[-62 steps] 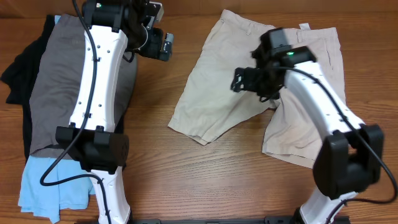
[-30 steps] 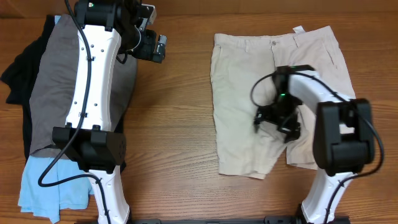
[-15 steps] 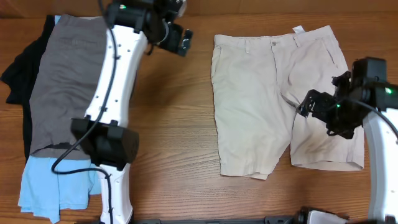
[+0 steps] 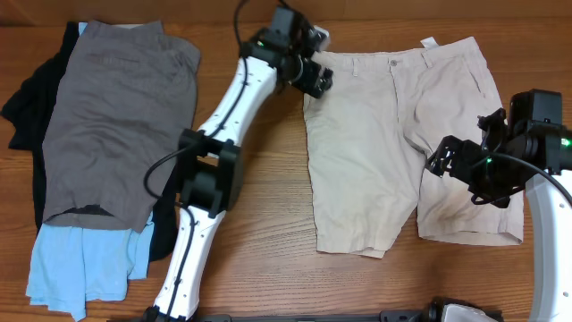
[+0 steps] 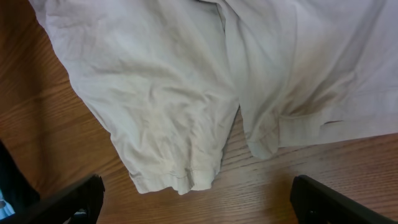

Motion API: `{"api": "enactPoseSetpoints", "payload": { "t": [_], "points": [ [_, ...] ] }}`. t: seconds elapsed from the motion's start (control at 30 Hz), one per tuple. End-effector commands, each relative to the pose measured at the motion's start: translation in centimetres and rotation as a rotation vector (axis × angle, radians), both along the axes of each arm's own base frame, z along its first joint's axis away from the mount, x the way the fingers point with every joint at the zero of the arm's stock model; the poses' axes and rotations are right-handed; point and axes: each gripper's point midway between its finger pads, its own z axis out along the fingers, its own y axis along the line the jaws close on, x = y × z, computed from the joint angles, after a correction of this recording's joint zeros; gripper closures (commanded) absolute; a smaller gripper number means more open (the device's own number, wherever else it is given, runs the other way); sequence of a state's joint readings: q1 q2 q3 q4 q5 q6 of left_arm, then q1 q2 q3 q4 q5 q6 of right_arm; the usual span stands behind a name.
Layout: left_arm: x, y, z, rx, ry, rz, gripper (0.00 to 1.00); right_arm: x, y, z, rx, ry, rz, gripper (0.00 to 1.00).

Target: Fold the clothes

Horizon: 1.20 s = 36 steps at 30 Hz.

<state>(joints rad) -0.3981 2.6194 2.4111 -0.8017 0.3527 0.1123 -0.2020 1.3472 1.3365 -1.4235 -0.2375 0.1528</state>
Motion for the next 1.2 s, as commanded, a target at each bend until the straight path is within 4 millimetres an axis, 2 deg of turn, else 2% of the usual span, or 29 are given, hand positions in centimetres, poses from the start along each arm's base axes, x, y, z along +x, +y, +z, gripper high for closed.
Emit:
{"api": "enactPoseSetpoints", "payload": {
  "t": [0.0, 0.17, 0.33, 0.4, 0.43, 0.47, 0.5, 0.53, 0.63, 0.7, 0.8, 0.83, 0.93, 0.97, 1.07, 1.1, 1.13, 1.17],
  "points": [
    [-0.7, -1.4, -2.3, -0.039, 0.065, 0.008, 0.01, 0.1, 0.3, 0.6, 0.003, -0.028, 0.015, 0.0],
    [-0.5, -1.4, -4.0, -0.028, 0.082, 0.044, 0.09, 0.2, 0.3, 0.6, 0.003, -0.03, 0.015, 0.0],
    [0.0, -0.6, -4.3, 0.001, 0.095, 0.136, 0.28, 0.6, 0.2, 0.7, 0.0, -0.046, 0.014, 0.0],
    [-0.3, -0.6, -4.5, 0.007, 0.108, 0.141, 0.41, 0.7, 0.2, 0.7, -0.001, -0.051, 0.015, 0.0],
    [-0.4, -0.4, -4.7, 0.023, 0.117, 0.163, 0.52, 0.7, 0.2, 0.7, -0.001, -0.053, 0.015, 0.0],
    [-0.6, -0.1, -5.0, 0.048, 0.125, 0.193, 0.76, 0.7, 0.2, 0.7, -0.002, -0.054, 0.015, 0.0],
    [-0.7, 0.5, -5.4, 0.078, 0.135, 0.231, 0.93, 0.7, 0.2, 0.7, -0.001, -0.054, 0.014, 0.0],
    [-0.8, 1.1, -5.7, 0.103, 0.151, 0.268, 0.96, 0.7, 0.2, 0.7, -0.002, -0.054, 0.014, 0.0],
    [-2.1, 3.5, -6.1, 0.177, 0.224, 0.35, 0.96, 1.0, 0.1, 0.8, -0.002, -0.064, 0.01, 0.0],
    [-2.9, 5.7, -5.5, 0.213, 0.28, 0.39, 0.96, 1.3, 0.1, 0.8, -0.002, -0.071, 0.004, 0.01],
    [-4.8, 9.2, -3.2, 0.258, 0.366, 0.433, 0.96, 1.5, 0.0, 0.8, -0.002, -0.075, 0.004, 0.01],
    [-5.7, 10.8, -1.8, 0.286, 0.398, 0.455, 0.96, 1.5, 0.0, 0.7, -0.002, -0.076, 0.004, 0.01],
    [-7.7, 14.1, 1.0, 0.376, 0.432, 0.5, 0.96, 1.8, 0.0, 0.5, -0.001, -0.072, 0.004, 0.01],
    [-8.6, 16.0, 2.4, 0.435, 0.434, 0.522, 0.96, 1.9, 0.0, 0.3, 0.003, -0.066, 0.005, 0.01],
    [-10.2, 18.6, 4.6, 0.52, 0.439, 0.532, 0.96, 2.3, 0.3, -0.2, 0.025, -0.051, 0.012, 0.01],
    [-10.7, 18.9, 5.3, 0.529, 0.444, 0.512, 0.89, 2.5, 0.4, -0.5, 0.026, -0.044, 0.016, 0.01],
    [-11.0, 19.1, 5.7, 0.534, 0.447, 0.505, 0.77, 2.6, 0.5, -0.7, 0.028, -0.037, 0.02, 0.01],
    [-11.5, 19.3, 6.2, 0.541, 0.452, 0.49, 0.55, 2.8, 0.7, -1.0, 0.03, -0.029, 0.027, 0.01]
  ]
}}
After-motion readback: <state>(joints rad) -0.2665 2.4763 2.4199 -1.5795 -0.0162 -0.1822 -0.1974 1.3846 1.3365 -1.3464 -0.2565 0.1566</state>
